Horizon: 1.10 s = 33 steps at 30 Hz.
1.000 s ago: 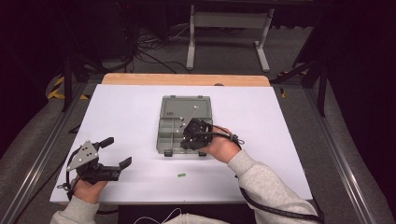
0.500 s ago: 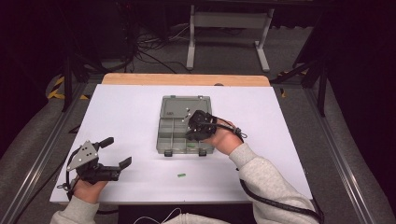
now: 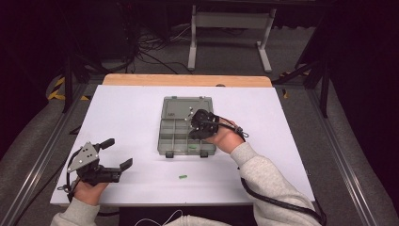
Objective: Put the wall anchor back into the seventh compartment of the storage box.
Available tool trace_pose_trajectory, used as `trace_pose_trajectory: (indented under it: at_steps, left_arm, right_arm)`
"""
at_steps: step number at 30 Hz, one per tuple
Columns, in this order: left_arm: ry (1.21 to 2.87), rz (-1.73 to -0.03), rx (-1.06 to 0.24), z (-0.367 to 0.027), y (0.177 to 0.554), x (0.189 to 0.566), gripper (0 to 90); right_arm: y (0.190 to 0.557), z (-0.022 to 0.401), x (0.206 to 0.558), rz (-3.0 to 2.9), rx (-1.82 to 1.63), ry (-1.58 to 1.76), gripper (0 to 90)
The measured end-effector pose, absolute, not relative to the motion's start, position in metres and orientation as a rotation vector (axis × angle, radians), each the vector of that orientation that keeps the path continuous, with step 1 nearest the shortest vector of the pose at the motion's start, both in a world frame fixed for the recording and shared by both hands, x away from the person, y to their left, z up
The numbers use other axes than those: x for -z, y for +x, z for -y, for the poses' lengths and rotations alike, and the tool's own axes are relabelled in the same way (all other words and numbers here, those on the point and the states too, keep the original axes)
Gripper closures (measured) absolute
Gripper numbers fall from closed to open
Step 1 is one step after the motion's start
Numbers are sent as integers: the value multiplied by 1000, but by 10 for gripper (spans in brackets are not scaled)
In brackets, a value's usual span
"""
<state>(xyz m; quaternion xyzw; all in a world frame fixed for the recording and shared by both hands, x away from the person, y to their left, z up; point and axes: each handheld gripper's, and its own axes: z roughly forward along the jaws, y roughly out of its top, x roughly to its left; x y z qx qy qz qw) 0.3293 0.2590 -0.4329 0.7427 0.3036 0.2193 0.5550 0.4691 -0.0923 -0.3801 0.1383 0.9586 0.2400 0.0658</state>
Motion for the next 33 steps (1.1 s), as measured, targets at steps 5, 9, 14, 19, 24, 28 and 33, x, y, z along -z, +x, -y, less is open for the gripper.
trace_pose_trajectory:
  at_steps: [5, 9, 14, 19, 24, 28, 33]
  left_arm:
    - [1756, -717, -515, -259, 329, 433, 27]
    - [1759, -716, -515, -259, 329, 433, 27]
    - [1763, -715, -513, -259, 329, 433, 27]
    - [1762, -715, -513, -259, 329, 433, 27]
    - [1763, -714, -513, -259, 329, 433, 27]
    - [1764, -713, -512, -259, 329, 433, 27]
    - [1765, -712, -511, -259, 329, 433, 29]
  right_arm:
    - [470, 92, 388, -2908, -718, 420, 837]
    - [471, 92, 393, -2913, -710, 431, 838]
    - [473, 92, 399, -2923, -695, 441, 837]
    - [473, 91, 404, -2933, -674, 456, 838]
    - [473, 89, 408, -2940, -645, 454, 837]
    - [473, 89, 410, -2941, -641, 458, 831]
    - [472, 90, 407, -2934, -655, 454, 783]
